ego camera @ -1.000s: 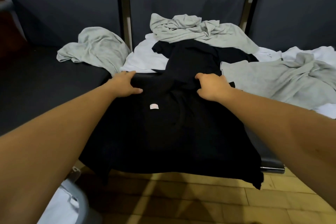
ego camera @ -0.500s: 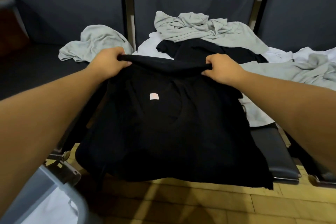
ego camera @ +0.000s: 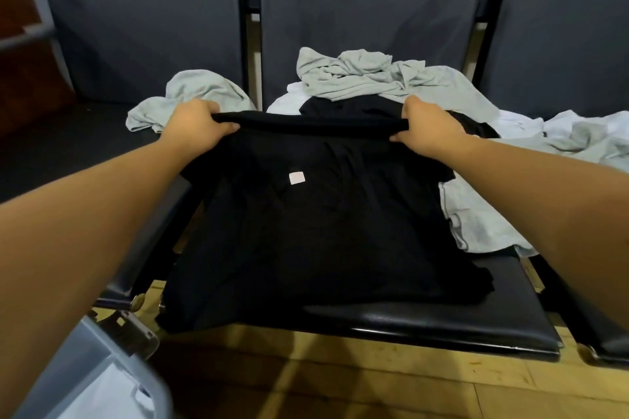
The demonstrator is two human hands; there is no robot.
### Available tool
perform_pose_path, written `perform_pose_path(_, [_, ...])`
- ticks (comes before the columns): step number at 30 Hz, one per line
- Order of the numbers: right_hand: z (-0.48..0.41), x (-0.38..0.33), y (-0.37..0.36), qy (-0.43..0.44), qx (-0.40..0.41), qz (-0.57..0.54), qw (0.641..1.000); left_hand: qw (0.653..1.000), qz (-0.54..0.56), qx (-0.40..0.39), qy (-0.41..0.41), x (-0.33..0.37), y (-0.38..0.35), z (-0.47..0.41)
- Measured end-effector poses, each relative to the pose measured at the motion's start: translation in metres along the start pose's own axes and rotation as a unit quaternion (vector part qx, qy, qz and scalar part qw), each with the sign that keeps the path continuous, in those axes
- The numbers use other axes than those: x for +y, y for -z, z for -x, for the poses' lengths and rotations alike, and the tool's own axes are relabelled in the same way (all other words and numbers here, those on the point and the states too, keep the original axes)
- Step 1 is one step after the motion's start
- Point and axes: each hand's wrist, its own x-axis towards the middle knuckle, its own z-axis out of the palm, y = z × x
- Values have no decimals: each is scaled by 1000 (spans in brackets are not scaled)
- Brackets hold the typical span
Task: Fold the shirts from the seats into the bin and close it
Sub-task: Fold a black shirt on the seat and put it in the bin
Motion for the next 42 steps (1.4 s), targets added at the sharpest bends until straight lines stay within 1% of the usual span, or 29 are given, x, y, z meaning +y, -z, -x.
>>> perform_pose_path(1, [1, 3, 2, 0, -38, -12, 999, 1000, 3, -7, 2, -4, 0, 2])
perform_pose_path(2, [1, 5, 4, 0, -58, -15, 998, 1000, 5, -15, 2, -6, 1, 4])
perform_pose_path(3, [1, 6, 5, -6, -53, -26, 998, 1000, 9, -21, -1, -7, 2, 6])
perform_pose_path(6, [2, 9, 12, -39, 22, -107, 993, 999, 28, -22, -6, -8, 8, 9])
perform_pose_path(8, [6, 9, 17, -44, 46, -136, 989, 999, 49, -13, -3, -5, 17, 12])
perform_pose_path(10, [15, 9, 23, -32, 38, -144, 988, 998, 62, -10, -12, 1, 26, 19])
perform_pose_path(13, [41, 10, 31, -14, 24, -137, 990, 998, 35, -2, -57, 7, 37, 43])
perform_pose_path(15, [68, 13, 35, 0, 27, -141, 990, 995, 43, 0, -89, 8, 43, 66])
perform_pose_path(18, [115, 25, 30, 20, 8, -147, 989, 991, 58, -34, -120, 1, 48, 103])
perform_pose_path(21, [161, 38, 15, 41, -34, -123, 991, 983, 31, -71, -165, -11, 46, 139])
perform_pose_path(24, [196, 43, -1, 71, -119, -84, 987, 969, -20, -160, -188, -21, 42, 173])
perform_pose_path(26, [207, 43, -9, 84, -155, -41, 984, 953, -74, -224, -188, -28, 36, 190])
perform_pose_path(28, [212, 40, -11, 86, -145, -21, 985, 941, -122, -262, -177, -36, 30, 203])
perform_pose_path(30, [214, 37, -10, 81, -117, -23, 990, 938, -135, -273, -166, -44, 27, 208])
perform_pose_path(32, [218, 37, -12, 85, -81, 0, 993, 950, -120, -247, -151, -49, 29, 208])
perform_pose_path(34, [218, 39, -16, 91, -39, 22, 995, 965, -101, -200, -137, -55, 34, 204])
perform_pose_path(36, [215, 42, -17, 104, -15, 13, 994, 967, -94, -184, -151, -60, 37, 203])
perform_pose_path(40, [212, 49, -16, 157, -60, -34, 985, 953, -64, -240, -174, -67, 33, 215])
perform_pose_path(42, [214, 52, -17, 169, -75, -37, 982, 945, -78, -249, -199, -69, 29, 218])
